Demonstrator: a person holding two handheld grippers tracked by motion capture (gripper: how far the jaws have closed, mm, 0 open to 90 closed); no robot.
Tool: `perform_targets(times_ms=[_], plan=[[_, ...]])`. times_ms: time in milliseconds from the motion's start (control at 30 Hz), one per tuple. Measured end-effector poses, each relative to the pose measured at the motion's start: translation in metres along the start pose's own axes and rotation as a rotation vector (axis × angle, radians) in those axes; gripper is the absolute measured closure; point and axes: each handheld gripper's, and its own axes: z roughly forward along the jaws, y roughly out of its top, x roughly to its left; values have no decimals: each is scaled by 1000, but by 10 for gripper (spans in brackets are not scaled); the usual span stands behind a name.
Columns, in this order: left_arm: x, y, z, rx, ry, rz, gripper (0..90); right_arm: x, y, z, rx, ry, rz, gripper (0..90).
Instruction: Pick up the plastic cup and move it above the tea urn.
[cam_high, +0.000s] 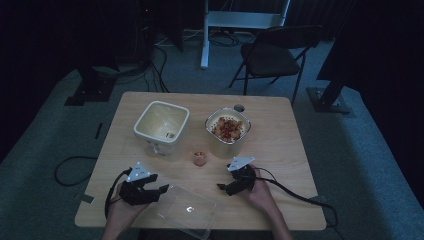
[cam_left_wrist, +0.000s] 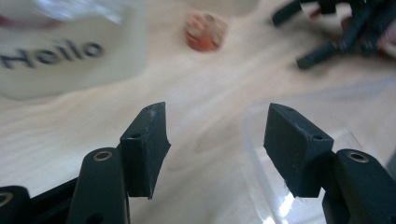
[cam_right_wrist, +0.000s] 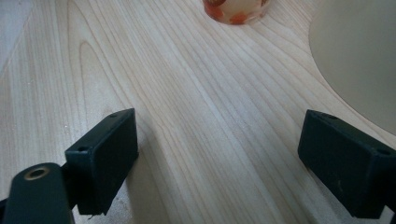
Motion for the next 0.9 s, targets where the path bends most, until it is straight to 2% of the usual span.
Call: perform_targets(times_ms=[67,200,300,367,467,533,667,900], plan=[[-4,-1,7,35,7,17,430,0,0,0,0,0,0,119],[-5,-3,19,97,-9,26,524,0,0,0,0,0,0,119],[-3,-4,23,115,-39,35,597,0,0,0,0,0,1,119],[-2,-3,24,123,-36,42,661,0,0,0,0,0,1,119],[4,-2,26,116,-15,24,784,0,0,0,0,0,0,119],[11,-2,26,96,5,-5,841,0,0,0,0,0,0,119],[28,-1,22,88,51,-57,857,0,0,0,0,0,0,119],[54,9,-5,7,113,-116,872,0,0,0,0,0,0,119]])
